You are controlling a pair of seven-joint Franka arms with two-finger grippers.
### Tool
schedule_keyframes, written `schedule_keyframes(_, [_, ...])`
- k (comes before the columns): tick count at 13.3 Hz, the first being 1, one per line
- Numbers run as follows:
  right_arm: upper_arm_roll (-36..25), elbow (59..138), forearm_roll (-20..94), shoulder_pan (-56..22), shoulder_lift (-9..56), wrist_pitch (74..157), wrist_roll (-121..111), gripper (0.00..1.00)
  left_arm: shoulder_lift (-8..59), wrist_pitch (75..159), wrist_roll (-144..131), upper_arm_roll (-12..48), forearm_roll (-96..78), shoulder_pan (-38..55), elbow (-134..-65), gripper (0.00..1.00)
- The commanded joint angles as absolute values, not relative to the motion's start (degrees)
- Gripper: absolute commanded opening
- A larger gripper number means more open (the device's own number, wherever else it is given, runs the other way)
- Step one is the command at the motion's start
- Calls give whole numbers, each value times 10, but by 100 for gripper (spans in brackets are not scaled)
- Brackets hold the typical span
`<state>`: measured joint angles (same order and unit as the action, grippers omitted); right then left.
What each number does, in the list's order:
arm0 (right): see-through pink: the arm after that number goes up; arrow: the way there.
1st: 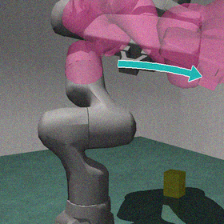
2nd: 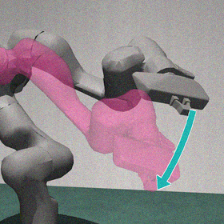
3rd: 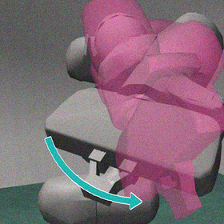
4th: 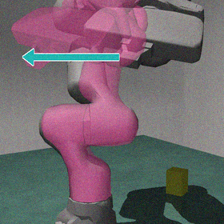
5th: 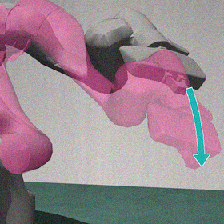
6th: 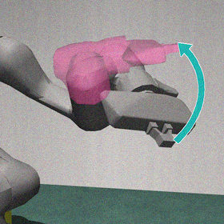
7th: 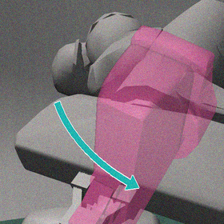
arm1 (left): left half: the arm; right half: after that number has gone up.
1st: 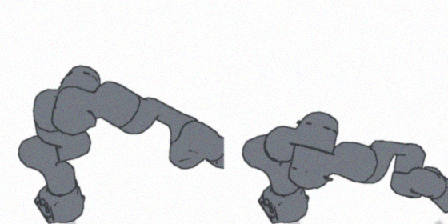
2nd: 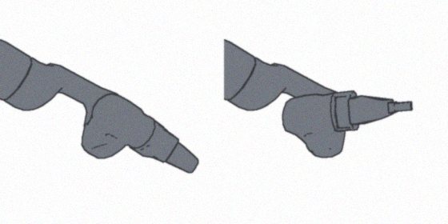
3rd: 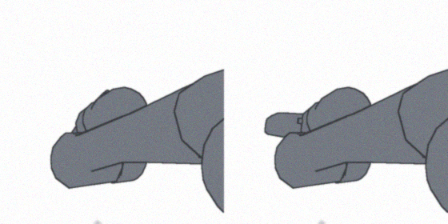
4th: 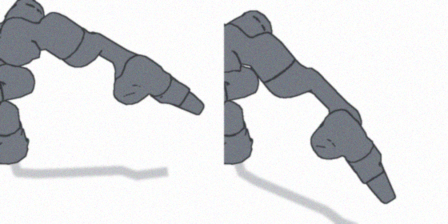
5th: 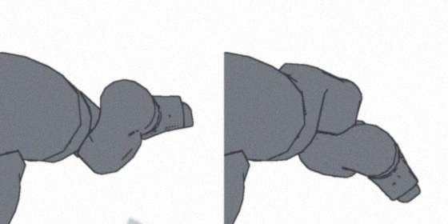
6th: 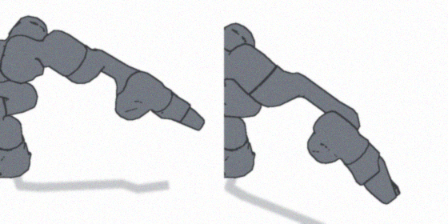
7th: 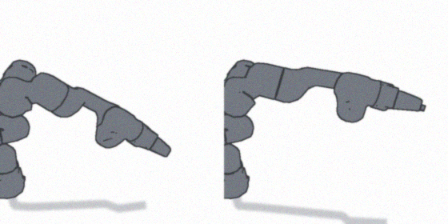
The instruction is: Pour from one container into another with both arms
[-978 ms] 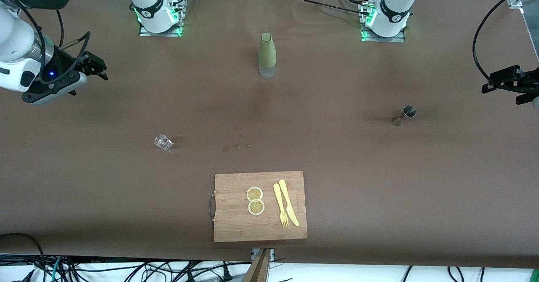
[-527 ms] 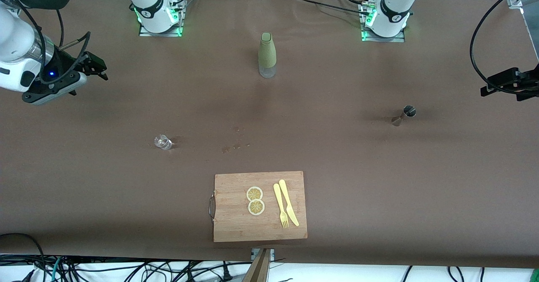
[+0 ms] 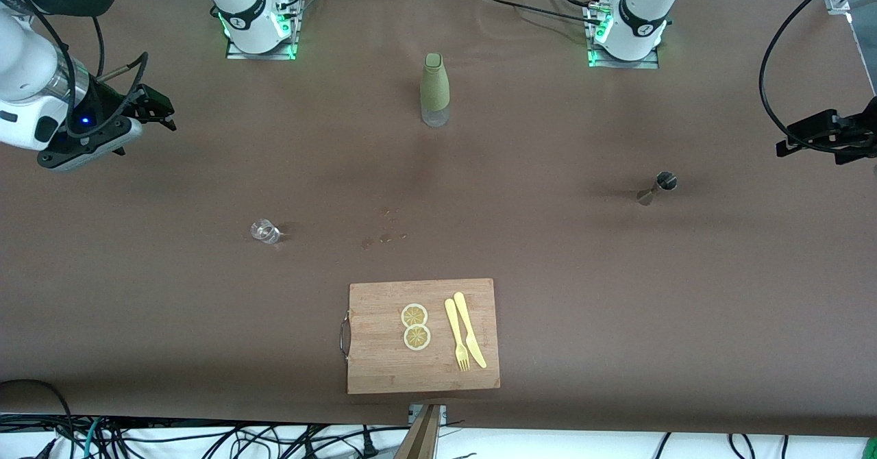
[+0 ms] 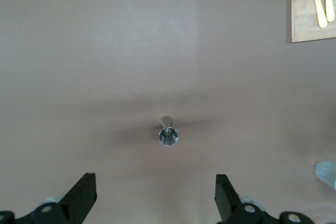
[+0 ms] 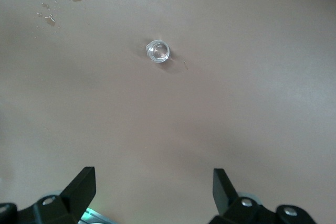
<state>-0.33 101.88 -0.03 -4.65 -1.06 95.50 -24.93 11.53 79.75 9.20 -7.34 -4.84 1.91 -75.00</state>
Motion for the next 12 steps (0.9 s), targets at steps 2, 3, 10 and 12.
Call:
schedule_keyframes(2, [-4,1016,-13,-54,-15,948,-246,99,106,796,76,-47,-13,39,-744,100])
schedule_keyframes(3, [-4,1015,-13,-54,-15,947,-247,99,105,796,67,-47,-13,41,-744,100])
schedule_keyframes(10, [-4,1017,-14,-54,-15,947,-246,99,77,794,-27,-34,-11,56,-756,100])
schedule_keyframes(12, [-4,1015,-15,-54,-15,947,-246,99,76,790,-27,-32,-11,57,-757,100])
